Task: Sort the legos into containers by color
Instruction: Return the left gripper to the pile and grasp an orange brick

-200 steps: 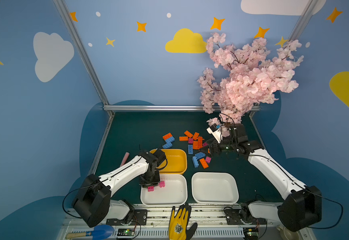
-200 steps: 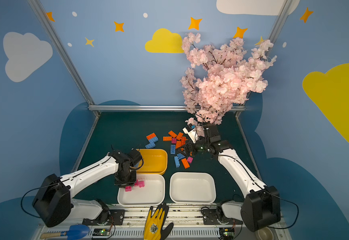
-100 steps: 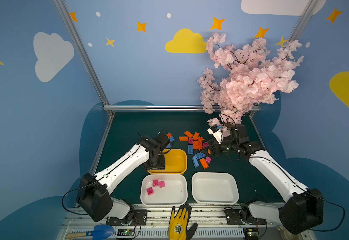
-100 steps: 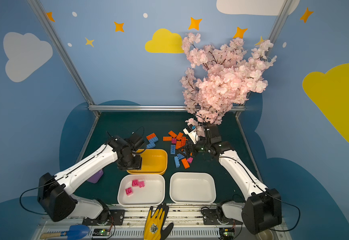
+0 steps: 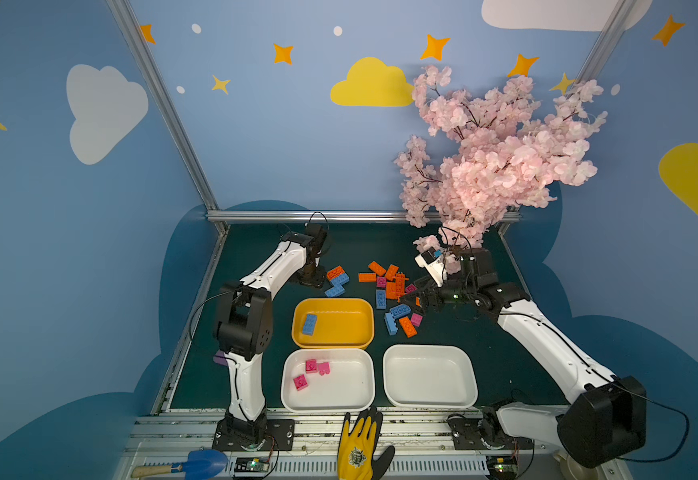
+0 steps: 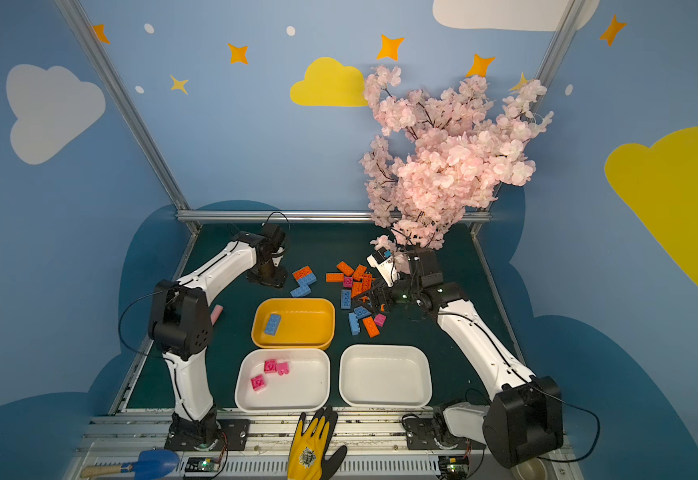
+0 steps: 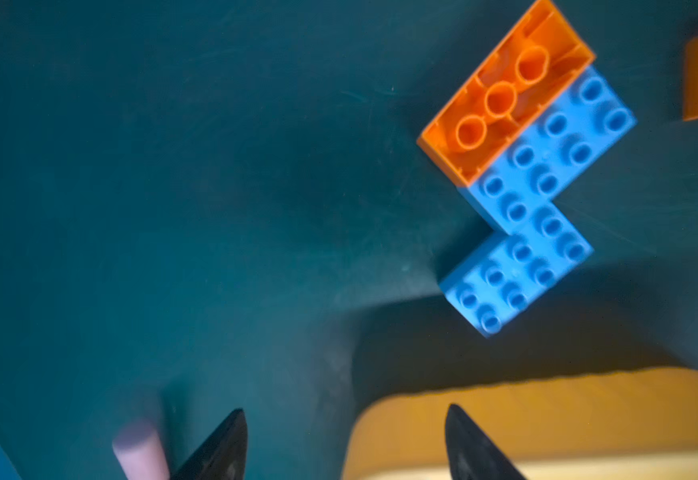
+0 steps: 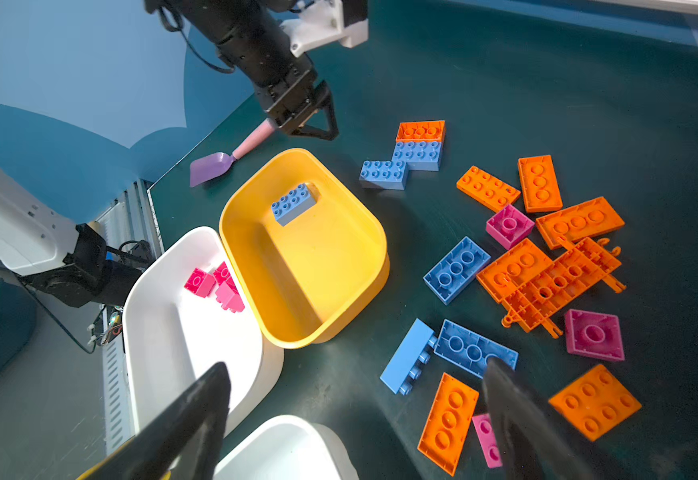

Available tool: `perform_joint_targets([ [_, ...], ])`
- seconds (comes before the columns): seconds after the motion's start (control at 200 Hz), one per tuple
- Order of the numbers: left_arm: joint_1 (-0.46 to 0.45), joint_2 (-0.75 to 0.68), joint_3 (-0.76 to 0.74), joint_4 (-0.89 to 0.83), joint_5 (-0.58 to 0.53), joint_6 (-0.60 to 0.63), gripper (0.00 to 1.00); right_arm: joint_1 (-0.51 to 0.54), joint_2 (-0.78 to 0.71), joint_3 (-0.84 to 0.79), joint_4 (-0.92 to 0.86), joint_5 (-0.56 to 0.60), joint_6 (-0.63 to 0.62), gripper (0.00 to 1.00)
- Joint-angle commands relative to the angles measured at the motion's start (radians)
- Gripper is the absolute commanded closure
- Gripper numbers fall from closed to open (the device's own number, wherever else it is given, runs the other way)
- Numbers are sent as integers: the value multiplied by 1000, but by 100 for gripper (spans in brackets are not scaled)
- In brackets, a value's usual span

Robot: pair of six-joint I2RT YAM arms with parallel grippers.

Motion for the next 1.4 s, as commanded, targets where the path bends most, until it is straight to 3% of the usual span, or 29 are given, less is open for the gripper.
perform_joint_targets([
  [0.0, 1, 90, 86, 30, 22, 150, 24, -5, 5, 28, 2, 8, -6, 6],
  [0.245, 18, 222, 186, 65, 62, 177, 23, -6, -1, 9, 5, 9, 10, 6],
  [0.676, -6, 297, 231, 94, 95, 189, 22, -9, -3, 10, -8, 18, 6, 6],
  [0.961, -18, 365, 343, 70, 97, 199, 22, -11, -13, 9, -23, 24, 6, 6],
  [1.181, -20, 414, 413, 55, 109, 221, 29, -13, -15, 16, -38, 28, 0, 7],
  [1.397, -20, 438, 441, 43, 127, 214, 48, -14, -15, 24, -46, 25, -1, 6],
])
